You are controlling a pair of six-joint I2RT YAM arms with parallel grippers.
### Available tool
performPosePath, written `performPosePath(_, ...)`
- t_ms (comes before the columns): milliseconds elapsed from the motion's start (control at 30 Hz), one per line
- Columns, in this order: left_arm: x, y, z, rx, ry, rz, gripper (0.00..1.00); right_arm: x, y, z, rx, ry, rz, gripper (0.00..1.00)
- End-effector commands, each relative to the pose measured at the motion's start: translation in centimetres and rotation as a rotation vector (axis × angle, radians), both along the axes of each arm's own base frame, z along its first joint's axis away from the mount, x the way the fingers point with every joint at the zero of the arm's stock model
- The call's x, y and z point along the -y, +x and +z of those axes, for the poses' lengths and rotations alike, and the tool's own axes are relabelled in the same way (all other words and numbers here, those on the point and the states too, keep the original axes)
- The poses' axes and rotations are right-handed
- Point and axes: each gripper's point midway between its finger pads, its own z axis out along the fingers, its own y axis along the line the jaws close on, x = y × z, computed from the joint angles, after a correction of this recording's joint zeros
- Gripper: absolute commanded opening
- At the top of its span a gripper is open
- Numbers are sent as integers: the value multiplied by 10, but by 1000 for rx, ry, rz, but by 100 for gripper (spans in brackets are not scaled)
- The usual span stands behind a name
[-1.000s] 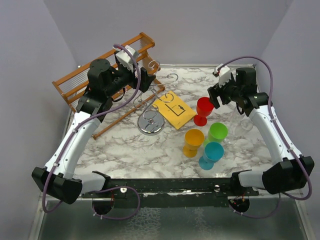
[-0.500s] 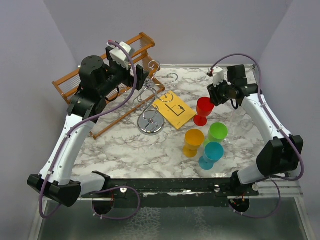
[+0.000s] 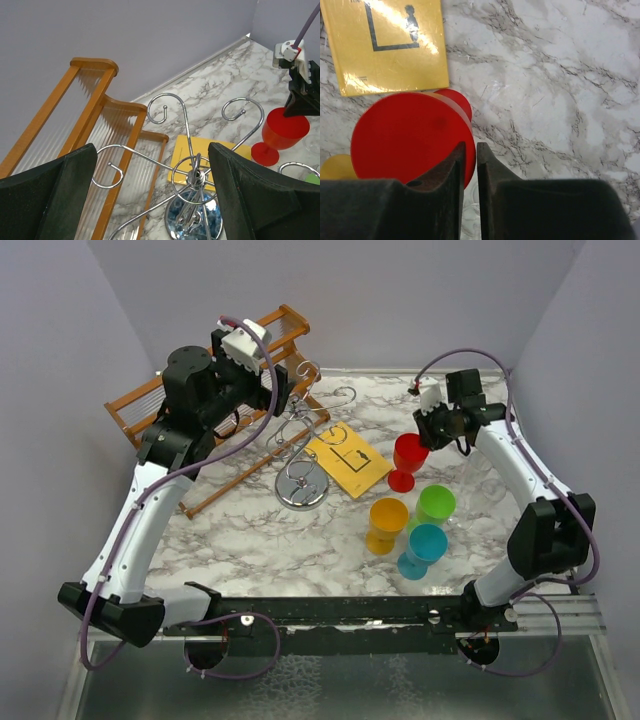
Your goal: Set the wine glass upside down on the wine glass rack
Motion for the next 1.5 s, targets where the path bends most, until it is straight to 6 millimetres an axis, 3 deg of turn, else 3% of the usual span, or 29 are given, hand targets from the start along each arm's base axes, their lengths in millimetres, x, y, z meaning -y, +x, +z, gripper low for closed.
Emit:
performPosePath(0, -6, 5, 8, 15, 23, 41, 96, -11, 9, 10, 11, 37, 23, 8)
performPosePath(33, -6, 5, 9, 15, 27, 42, 96, -10, 12, 14, 21, 33, 18, 2)
performPosePath(233, -9, 9, 21, 26, 46, 55, 96, 0, 21, 56, 123, -14, -5, 1)
performPosePath(367, -18, 14, 37, 63, 71, 104, 96, 21, 30, 98, 276, -89, -71, 1)
performPosePath(467, -21, 19, 47, 86, 85, 128, 97, 24, 38, 135, 393, -94, -85, 1)
performPosePath(567, -15, 21, 51, 87, 71, 103, 97, 14, 47, 180, 502, -39, -54, 1)
performPosePath(800, 15, 16, 56, 46, -36, -40, 97, -17, 54, 255, 646, 138, 17, 1)
performPosePath(1000, 33, 13, 61, -12, -142, -108, 96, -40, 40, 321, 760, 339, 62, 1)
performPosePath(1233, 60, 13, 54, -133, -273, -219, 90, -75, 22, 360, 764, 534, 148, 1)
performPosePath(1467, 81, 24, 48, -204, -365, -296, 84, -86, 3, 380, 777, 639, 201, 1)
